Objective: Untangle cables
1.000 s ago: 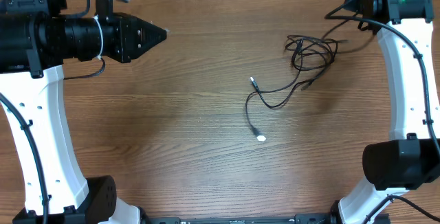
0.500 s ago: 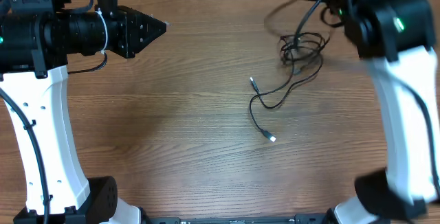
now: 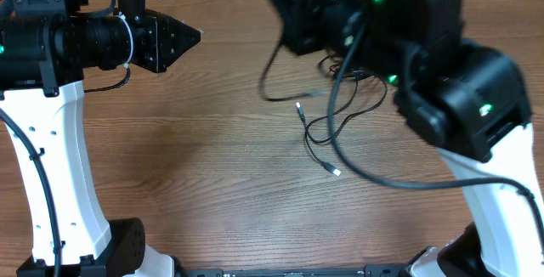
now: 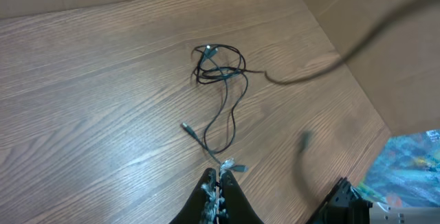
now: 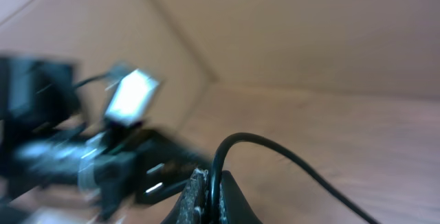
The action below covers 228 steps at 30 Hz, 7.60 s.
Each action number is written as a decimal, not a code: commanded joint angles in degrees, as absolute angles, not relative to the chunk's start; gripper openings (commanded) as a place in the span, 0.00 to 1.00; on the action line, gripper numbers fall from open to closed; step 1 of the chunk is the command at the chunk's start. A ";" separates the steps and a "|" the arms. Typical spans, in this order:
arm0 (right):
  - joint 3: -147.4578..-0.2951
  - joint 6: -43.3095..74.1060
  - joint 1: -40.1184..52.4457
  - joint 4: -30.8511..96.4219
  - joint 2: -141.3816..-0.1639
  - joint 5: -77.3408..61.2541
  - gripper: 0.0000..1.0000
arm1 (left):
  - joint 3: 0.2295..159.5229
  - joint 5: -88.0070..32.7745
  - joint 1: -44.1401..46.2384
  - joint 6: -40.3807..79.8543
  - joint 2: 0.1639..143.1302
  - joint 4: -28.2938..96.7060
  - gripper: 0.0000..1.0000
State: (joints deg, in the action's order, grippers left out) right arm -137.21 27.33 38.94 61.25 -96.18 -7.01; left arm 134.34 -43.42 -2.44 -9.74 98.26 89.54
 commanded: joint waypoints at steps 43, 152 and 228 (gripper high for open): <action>-123.13 64.16 0.95 73.69 -133.03 -14.02 0.92 | 135.15 -35.35 -2.22 -10.72 98.15 94.70 0.04; -153.47 18.57 31.16 94.11 -115.33 -8.25 0.04 | 137.95 -30.48 13.08 -34.74 112.18 79.20 0.63; -153.25 20.75 20.97 94.83 -115.44 -11.60 0.95 | 129.51 -62.83 10.52 8.95 116.27 96.82 0.04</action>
State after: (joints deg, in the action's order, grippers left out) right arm -152.14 20.93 20.78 94.67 -116.11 -10.98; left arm 128.84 -50.17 9.87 2.98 117.49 96.68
